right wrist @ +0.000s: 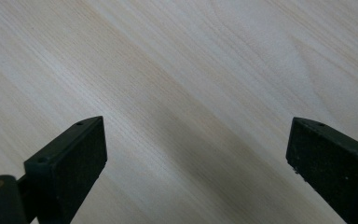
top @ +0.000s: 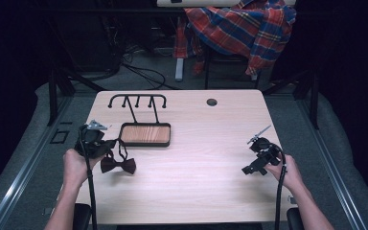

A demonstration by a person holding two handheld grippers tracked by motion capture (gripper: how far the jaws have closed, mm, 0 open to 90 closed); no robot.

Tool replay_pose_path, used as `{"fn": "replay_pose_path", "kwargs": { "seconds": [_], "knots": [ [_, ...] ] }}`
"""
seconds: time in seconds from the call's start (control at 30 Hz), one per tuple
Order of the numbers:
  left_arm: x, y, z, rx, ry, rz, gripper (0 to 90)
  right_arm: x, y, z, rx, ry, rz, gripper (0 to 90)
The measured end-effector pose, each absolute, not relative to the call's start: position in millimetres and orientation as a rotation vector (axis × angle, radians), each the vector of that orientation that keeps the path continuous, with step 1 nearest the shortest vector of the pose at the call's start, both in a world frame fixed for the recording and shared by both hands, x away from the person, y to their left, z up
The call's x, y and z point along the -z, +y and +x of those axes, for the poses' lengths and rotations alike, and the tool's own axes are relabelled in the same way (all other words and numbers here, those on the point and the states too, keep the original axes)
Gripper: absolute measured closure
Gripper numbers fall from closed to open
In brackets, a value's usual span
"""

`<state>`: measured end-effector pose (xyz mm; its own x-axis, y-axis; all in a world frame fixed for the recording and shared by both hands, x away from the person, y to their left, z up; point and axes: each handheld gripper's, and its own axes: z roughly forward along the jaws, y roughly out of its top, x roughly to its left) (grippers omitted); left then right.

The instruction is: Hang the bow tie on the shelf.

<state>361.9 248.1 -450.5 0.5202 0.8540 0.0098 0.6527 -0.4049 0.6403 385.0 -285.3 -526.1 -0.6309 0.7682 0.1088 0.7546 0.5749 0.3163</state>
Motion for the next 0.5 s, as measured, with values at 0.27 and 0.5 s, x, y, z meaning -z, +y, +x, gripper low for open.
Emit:
{"fn": "replay_pose_path", "kwargs": {
  "seconds": [0.27,0.5],
  "knots": [
    [440,249,360,-0.481,1.214,2.162,89.0,525,-283,385,-0.504,2.788,1.293,4.9],
    [436,251,361,-0.499,1.210,2.172,89.0,526,-283,383,-0.486,2.802,1.289,4.8]
  ]
}}
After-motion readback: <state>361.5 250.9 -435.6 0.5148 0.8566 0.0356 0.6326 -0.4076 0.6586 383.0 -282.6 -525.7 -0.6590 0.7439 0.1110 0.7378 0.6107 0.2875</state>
